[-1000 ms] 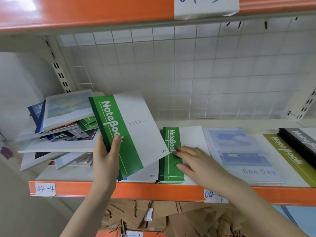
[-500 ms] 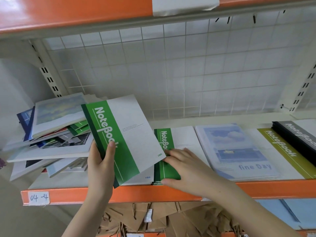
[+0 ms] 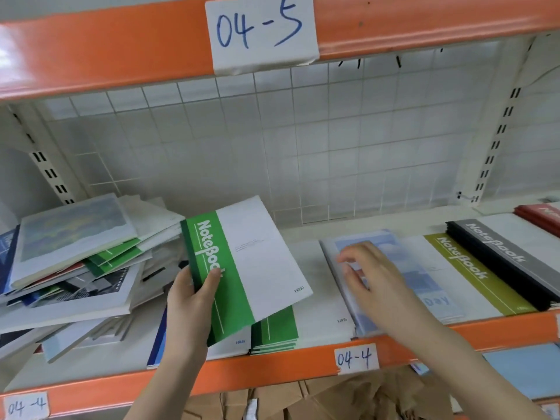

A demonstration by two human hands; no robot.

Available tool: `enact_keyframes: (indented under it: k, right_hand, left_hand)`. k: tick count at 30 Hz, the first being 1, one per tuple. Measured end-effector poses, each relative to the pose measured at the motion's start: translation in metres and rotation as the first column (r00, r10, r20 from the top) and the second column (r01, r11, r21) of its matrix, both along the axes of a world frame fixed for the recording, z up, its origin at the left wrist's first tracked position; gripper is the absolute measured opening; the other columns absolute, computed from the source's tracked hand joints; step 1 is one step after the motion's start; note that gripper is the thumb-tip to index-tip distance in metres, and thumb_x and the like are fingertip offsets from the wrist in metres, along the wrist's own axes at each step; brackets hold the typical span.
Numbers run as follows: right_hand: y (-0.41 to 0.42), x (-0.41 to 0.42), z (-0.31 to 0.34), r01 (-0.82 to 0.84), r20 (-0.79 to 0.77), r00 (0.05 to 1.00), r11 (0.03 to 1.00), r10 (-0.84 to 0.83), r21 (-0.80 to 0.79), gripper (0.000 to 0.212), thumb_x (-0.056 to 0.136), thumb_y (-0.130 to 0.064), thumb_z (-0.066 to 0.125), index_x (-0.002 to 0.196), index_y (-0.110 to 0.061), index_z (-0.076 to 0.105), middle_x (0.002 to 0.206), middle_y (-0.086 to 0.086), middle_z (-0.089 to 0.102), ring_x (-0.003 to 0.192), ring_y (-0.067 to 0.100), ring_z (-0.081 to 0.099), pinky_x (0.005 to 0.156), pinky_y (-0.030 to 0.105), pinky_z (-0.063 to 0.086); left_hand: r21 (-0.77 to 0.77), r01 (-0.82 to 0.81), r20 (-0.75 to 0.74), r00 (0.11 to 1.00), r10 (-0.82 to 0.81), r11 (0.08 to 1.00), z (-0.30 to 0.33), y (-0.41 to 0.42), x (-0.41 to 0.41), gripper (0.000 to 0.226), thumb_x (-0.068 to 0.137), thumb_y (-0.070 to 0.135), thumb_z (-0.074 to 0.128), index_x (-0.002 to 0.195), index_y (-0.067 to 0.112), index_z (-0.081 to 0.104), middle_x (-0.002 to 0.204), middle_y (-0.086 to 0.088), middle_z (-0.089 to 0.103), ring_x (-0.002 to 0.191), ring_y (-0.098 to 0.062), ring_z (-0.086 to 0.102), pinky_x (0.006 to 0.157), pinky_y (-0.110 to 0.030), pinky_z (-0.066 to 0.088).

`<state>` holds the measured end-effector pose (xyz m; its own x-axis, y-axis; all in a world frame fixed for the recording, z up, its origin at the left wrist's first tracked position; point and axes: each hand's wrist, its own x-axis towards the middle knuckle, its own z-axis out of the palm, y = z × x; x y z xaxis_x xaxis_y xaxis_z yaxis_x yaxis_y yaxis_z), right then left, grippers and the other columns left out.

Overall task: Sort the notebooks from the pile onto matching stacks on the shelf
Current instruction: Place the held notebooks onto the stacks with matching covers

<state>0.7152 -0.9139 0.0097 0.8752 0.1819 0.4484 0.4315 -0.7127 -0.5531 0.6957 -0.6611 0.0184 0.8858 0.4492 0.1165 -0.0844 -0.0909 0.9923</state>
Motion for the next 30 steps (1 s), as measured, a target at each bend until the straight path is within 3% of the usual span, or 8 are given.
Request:
enact_keyframes:
  k: [6,11,15,17,19,21,25,30]
  right_hand:
    - [-0.029,0.003,-0.017,0.158,-0.050,0.984,0.966,-0.172,-0.204,0.027,0.097,-0.025,0.046,0.120,-0.016,0.056,0.120,-0.001,0.053,0.107,0.017,0.051,0.080,0.029,0.041]
    - [-0.027,-0.002,-0.032,0.173,0.003,0.984,0.946,-0.179,-0.275,0.024,0.095,-0.028,0.045,0.110,-0.019,0.061,0.111,-0.004,0.057,0.104,0.016,0.052,0.084,0.028,0.041]
    - [-0.024,0.002,-0.029,0.167,-0.005,0.984,0.945,-0.175,-0.283,0.025,0.096,-0.028,0.045,0.115,-0.020,0.059,0.117,-0.005,0.055,0.110,0.015,0.050,0.089,0.027,0.036]
    - [-0.027,0.001,-0.025,0.099,-0.050,0.992,0.956,-0.117,-0.276,0.031,0.097,-0.034,0.043,0.123,-0.023,0.055,0.125,-0.008,0.051,0.117,0.010,0.044,0.095,0.023,0.033]
    - [-0.034,-0.003,-0.018,-0.028,-0.159,0.987,0.968,-0.012,-0.251,0.039,0.095,-0.043,0.046,0.130,-0.027,0.050,0.133,-0.014,0.044,0.126,0.005,0.035,0.104,0.022,0.029]
    - [-0.041,-0.009,-0.013,-0.150,-0.268,0.960,0.959,0.083,-0.242,0.052,0.088,-0.052,0.054,0.135,-0.034,0.044,0.135,-0.023,0.031,0.129,-0.005,0.022,0.111,0.021,0.021]
    - [-0.052,-0.013,-0.012,-0.212,-0.366,0.925,0.936,0.100,-0.280,0.069,0.079,-0.054,0.066,0.139,-0.041,0.034,0.140,-0.026,0.019,0.132,-0.006,0.011,0.113,0.021,0.014]
    - [-0.052,-0.015,-0.018,-0.177,-0.320,0.944,0.942,0.080,-0.286,0.067,0.080,-0.054,0.065,0.139,-0.043,0.035,0.146,-0.025,0.021,0.136,-0.002,0.014,0.114,0.023,0.015]
  left_hand:
    - [0.277,0.228,-0.170,0.968,-0.186,0.933,-0.014,-0.036,0.014,0.025,0.094,0.009,0.056,0.111,0.027,0.052,0.094,0.012,0.061,0.080,-0.007,0.064,0.058,-0.019,0.051]
    - [0.664,0.228,-0.226,0.969,-0.099,0.712,-0.035,-0.043,0.012,0.051,0.092,0.006,0.056,0.140,0.016,0.043,0.127,-0.005,0.046,0.122,-0.024,0.042,0.102,-0.040,0.041]
    - [0.801,0.132,-0.021,0.981,-0.193,0.583,-0.034,-0.049,-0.001,0.052,0.088,0.011,0.062,0.138,0.014,0.047,0.138,-0.004,0.049,0.132,-0.018,0.035,0.111,-0.042,0.033]
    - [0.873,0.201,-0.011,0.919,-0.395,0.444,-0.034,-0.054,-0.009,0.043,0.094,0.037,0.053,0.135,0.024,0.050,0.136,0.004,0.052,0.131,-0.011,0.038,0.109,-0.041,0.034]
    - [0.944,0.260,-0.123,0.847,-0.517,0.201,-0.040,-0.057,-0.017,0.049,0.095,0.063,0.033,0.133,0.036,0.047,0.138,0.008,0.051,0.132,-0.013,0.038,0.105,-0.037,0.034]
    - [0.972,0.227,-0.160,0.826,-0.541,0.060,-0.050,-0.059,-0.016,0.050,0.094,0.067,0.025,0.129,0.039,0.046,0.134,0.008,0.055,0.129,-0.017,0.045,0.100,-0.038,0.042]
    - [0.981,0.170,-0.098,0.857,-0.506,0.098,-0.050,-0.060,-0.010,0.036,0.088,0.046,0.040,0.117,0.038,0.060,0.123,0.007,0.063,0.116,-0.019,0.058,0.091,-0.038,0.051]
    - [0.972,0.225,-0.161,0.840,-0.517,0.062,-0.046,-0.062,-0.011,0.035,0.087,0.045,0.042,0.117,0.039,0.060,0.124,0.009,0.062,0.117,-0.017,0.059,0.093,-0.036,0.048]
